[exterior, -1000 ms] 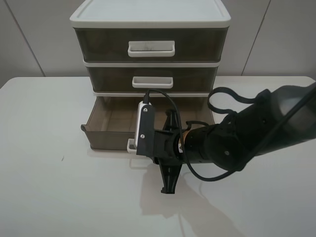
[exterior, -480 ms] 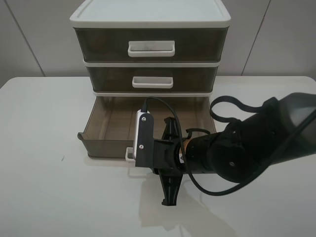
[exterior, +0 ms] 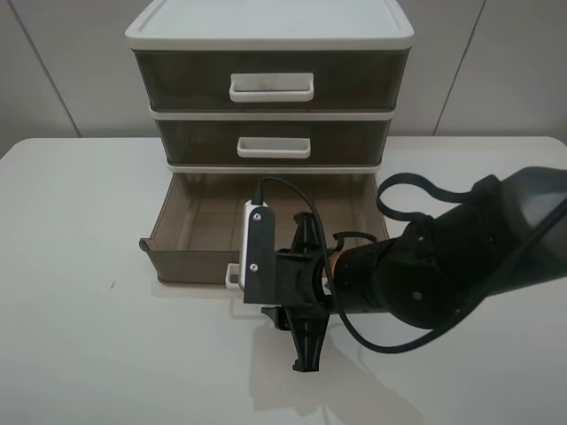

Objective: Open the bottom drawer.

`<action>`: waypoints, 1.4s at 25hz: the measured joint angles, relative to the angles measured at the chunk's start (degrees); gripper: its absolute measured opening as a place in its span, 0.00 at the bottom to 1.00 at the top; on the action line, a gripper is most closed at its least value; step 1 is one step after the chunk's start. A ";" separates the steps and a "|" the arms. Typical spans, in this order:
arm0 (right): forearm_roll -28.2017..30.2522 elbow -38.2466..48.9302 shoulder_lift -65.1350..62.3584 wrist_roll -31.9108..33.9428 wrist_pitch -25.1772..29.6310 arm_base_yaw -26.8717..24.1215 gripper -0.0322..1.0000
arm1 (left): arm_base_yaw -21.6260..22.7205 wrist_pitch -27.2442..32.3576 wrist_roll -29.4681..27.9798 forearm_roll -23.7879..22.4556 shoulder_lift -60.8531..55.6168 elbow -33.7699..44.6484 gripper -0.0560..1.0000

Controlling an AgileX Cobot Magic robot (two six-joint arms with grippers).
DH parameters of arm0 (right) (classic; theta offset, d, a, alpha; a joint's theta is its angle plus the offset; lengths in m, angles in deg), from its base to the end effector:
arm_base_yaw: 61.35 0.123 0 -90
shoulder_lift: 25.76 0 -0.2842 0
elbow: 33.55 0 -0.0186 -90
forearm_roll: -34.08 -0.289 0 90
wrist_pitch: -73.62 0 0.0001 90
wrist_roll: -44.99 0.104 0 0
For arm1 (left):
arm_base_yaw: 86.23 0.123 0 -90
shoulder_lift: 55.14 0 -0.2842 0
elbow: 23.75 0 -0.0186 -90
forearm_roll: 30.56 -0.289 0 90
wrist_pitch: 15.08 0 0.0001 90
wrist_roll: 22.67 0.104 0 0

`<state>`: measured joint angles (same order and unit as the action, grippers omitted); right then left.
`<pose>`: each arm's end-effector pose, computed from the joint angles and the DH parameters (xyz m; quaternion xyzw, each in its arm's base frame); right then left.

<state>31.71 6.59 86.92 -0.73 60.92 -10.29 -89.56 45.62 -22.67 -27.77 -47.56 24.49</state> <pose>0.2048 0.2520 0.0568 -0.6891 0.6395 0.0185 0.3405 0.0395 -0.0067 0.2918 0.0257 0.8498 -0.0396 0.5250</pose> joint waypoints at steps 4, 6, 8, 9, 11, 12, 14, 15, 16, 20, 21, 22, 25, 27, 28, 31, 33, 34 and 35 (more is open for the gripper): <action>0.77 0.05 -0.36 -0.05 0.56 0.00 0.59 | 0.00 0.00 0.00 0.00 0.00 0.00 0.76; 0.93 0.05 -1.53 -0.05 1.51 0.00 0.60 | 0.00 0.00 0.00 0.00 0.00 0.00 0.76; 0.93 0.11 -3.94 -0.05 3.89 0.00 0.61 | 0.00 0.00 0.00 0.00 0.00 0.00 0.76; 0.82 0.11 -5.64 -0.05 5.26 0.00 0.61 | 0.00 0.00 0.00 0.00 0.00 0.00 0.76; -0.39 0.16 -9.36 0.01 9.15 0.00 0.62 | 0.00 0.00 0.00 0.00 0.00 0.00 0.76; -1.67 0.16 -11.64 0.01 10.95 0.00 0.64 | 0.00 0.00 0.00 0.00 0.00 0.00 0.76; -4.76 0.16 -16.49 0.01 14.81 0.00 0.69 | 0.00 0.00 0.00 0.00 0.00 0.00 0.76; -6.15 0.10 -19.33 0.16 16.82 0.00 0.70 | 0.00 0.00 0.00 0.00 0.00 0.00 0.76; -7.82 0.01 -21.99 0.46 17.97 0.00 0.71 | 0.00 0.00 0.00 0.00 0.00 0.00 0.76; -15.18 -0.37 -29.99 4.86 21.48 -5.98 0.73 | 0.00 0.00 0.00 0.00 0.00 0.00 0.76; -16.49 -0.42 -31.71 6.76 22.96 -8.78 0.73 | 0.00 0.00 0.00 0.00 0.00 0.00 0.76; -17.13 -0.42 -33.07 8.78 24.45 -11.83 0.73 | 0.00 0.00 0.00 0.00 0.00 0.00 0.76; -16.50 -0.42 -38.47 16.09 31.16 -23.46 0.73 | 0.00 0.00 0.00 0.00 0.00 0.00 0.76; -14.61 -0.42 -43.32 19.54 35.72 -30.76 0.73 | 0.00 0.00 0.00 0.00 0.00 0.00 0.76; -13.68 -0.42 -45.68 20.77 37.71 -33.67 0.73 | 0.00 0.00 0.00 0.00 0.00 0.00 0.76; -11.02 -0.42 -54.49 25.89 42.59 -42.56 0.73 | 0.00 0.00 0.00 0.00 0.00 0.00 0.76; -8.70 -0.42 -61.07 29.74 45.46 -46.55 0.73 | 0.00 0.00 0.00 0.00 0.00 0.00 0.76; -6.85 -0.42 -64.30 32.44 46.91 -48.20 0.73 | 0.00 0.00 0.00 0.00 0.00 0.00 0.76; -5.11 -0.42 -66.98 34.19 48.24 -49.31 0.73 | 0.00 0.00 0.00 0.00 0.00 0.00 0.76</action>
<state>26.59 6.17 19.95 33.46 109.16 -59.60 -89.56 45.62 -22.67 -27.77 -47.56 24.49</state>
